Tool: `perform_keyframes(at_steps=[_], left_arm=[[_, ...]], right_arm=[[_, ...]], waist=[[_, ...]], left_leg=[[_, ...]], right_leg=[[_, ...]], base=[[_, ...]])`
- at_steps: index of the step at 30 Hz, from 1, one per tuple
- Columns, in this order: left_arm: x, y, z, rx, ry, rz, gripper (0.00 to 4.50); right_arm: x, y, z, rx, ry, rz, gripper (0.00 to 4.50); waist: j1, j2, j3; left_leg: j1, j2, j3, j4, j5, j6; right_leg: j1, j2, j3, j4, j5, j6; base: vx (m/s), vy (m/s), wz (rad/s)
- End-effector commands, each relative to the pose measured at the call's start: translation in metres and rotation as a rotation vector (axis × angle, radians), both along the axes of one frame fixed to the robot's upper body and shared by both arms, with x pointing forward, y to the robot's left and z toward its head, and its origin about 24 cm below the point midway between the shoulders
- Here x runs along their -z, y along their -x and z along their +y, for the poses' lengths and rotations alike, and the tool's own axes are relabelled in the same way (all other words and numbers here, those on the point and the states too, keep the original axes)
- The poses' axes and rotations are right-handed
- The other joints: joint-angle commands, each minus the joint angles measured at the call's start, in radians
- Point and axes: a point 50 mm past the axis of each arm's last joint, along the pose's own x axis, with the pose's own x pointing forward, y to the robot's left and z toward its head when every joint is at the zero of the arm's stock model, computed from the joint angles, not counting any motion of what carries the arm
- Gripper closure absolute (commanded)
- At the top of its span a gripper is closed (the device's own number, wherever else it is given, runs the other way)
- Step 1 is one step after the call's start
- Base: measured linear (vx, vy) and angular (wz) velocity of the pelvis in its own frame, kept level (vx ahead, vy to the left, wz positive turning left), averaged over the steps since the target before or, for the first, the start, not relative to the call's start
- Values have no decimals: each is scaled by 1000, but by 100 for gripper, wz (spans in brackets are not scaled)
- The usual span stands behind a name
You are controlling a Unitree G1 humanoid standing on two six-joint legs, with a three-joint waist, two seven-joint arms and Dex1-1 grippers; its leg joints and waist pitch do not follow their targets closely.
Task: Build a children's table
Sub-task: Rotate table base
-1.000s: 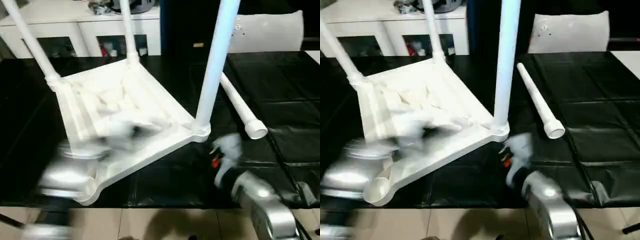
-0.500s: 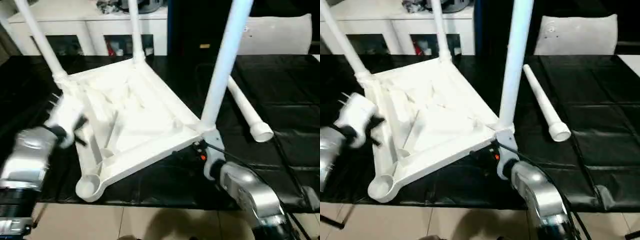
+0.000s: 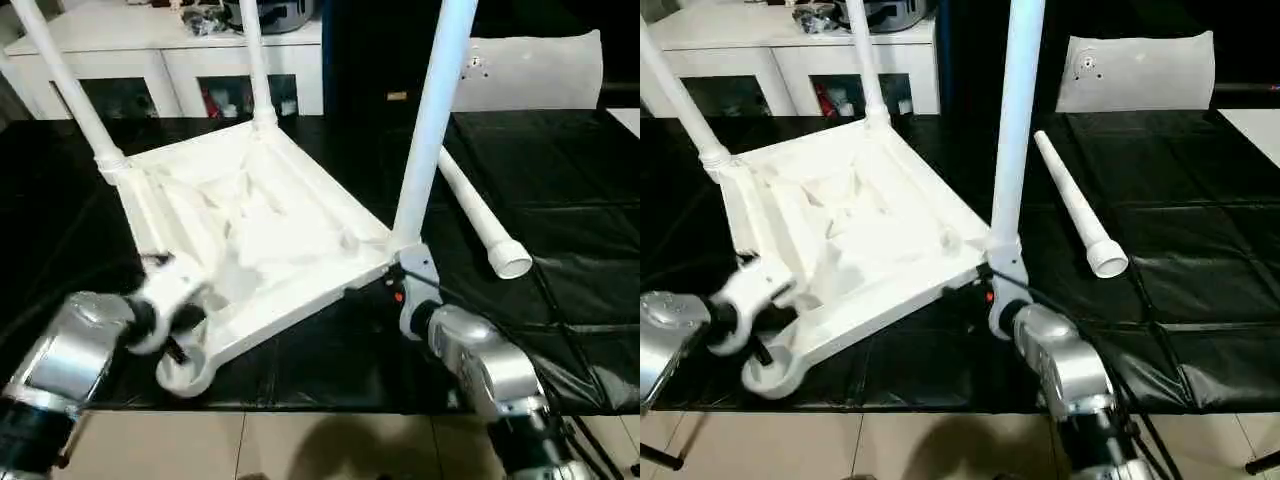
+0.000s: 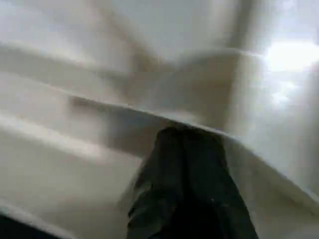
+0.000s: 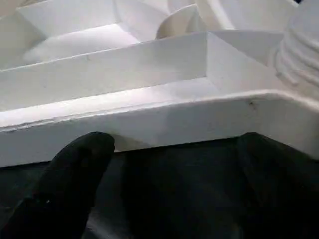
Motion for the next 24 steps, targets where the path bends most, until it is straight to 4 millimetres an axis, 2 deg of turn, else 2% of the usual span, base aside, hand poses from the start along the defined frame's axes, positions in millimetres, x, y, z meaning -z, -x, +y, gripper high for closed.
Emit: perform_keyframes(at_steps=[1,6,9,13,17,21,24], left_arm=[[0,7,-21,129,88,46,446],[-4,11,-51,235,225,81,446],[-7,10,-66,272,290,80,446],[-11,5,-84,305,354,61,446],[-14,2,-102,335,412,54,446],[-13,-1,-112,341,424,45,446],[-11,-12,-120,306,395,-17,446]], right_arm=[[-7,-6,4,2,-10,-37,0],[-7,-11,8,-3,-8,-47,0],[-7,-12,9,-4,-7,-51,0],[-8,-14,8,-1,-3,-58,0],[-7,-15,6,3,3,-62,0],[-7,-15,7,3,4,-63,0],[-7,-16,7,6,5,-67,0]], waist=[[-1,3,-46],[-10,-1,-52],[-16,-3,-50],[-20,-2,-49],[-23,-6,-51],[-25,-7,-54],[-27,-7,-55]], left_leg=[[8,62,-39,-86,-316,8],[-3,61,-36,-84,-242,15],[-3,58,-34,-82,-238,27],[1,56,-33,-80,-250,29],[-1,56,-33,-78,-234,33],[-8,55,-32,-75,-195,46],[-9,52,-30,-72,-189,55]], right_leg=[[39,-86,77,-88,-451,-83],[51,-87,79,-75,-365,-108],[51,-84,77,-79,-385,-111],[48,-82,74,-87,-432,-91],[51,-81,74,-86,-413,-92],[55,-80,73,-80,-368,-100],[54,-79,70,-86,-384,-96]], base=[[0,0,0],[0,0,0],[0,0,0],[0,0,0],[0,0,0],[0,0,0],[0,0,0]])
